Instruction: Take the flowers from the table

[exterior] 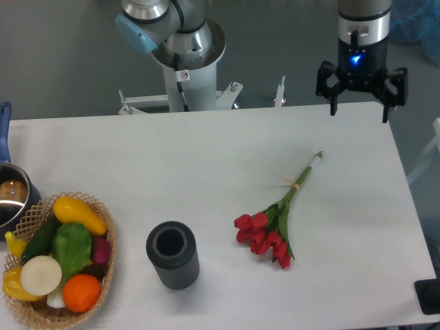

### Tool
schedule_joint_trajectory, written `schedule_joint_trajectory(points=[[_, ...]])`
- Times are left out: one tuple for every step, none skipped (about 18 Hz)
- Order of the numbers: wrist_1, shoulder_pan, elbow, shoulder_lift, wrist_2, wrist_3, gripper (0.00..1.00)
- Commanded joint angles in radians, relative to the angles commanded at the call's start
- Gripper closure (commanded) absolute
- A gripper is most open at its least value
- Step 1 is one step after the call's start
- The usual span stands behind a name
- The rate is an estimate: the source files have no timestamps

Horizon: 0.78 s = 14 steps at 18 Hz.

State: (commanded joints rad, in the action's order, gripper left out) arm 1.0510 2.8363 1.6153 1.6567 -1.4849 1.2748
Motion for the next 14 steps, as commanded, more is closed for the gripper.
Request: schedule_joint_trajectory(points=[[-0.015, -0.002, 0.006, 0.002, 0.002, -0.002, 0.00], [-0.022, 0.000, 0.014, 0.000, 0.002, -0.008, 0.00], [-0.025, 0.002, 0.026, -0.003, 0.000, -0.008, 0.00], [-0.025, 0.005, 0.032, -0.006, 0.000, -0.008, 0.00], [-0.026, 0.008, 0.041, -0.011, 0.002, -0.008, 0.00], [-0.025, 0.008, 0.046, -0.012, 0.000, -0.008, 0.00], [-0.025, 0.009, 0.048, -0.012, 0.000, -0.008, 0.00], [-0.025, 0.009, 0.048, -0.009, 0.000, -0.008, 0.00], [-0.025, 0.009, 0.051, -0.005, 0.000, -0.006, 0.00], [-0.026, 0.008, 0.063, 0.000, 0.000, -0.006, 0.00], [-0.026, 0.008, 0.072, 0.003, 0.000, -0.006, 0.00], [-0.026, 0.008, 0.083, 0.005, 0.000, -0.006, 0.00], [-0.026, 0.008, 0.104, 0.009, -0.002, 0.000, 0.00], [-0.034, 0.009, 0.136, 0.021, 0.000, 0.002, 0.00]])
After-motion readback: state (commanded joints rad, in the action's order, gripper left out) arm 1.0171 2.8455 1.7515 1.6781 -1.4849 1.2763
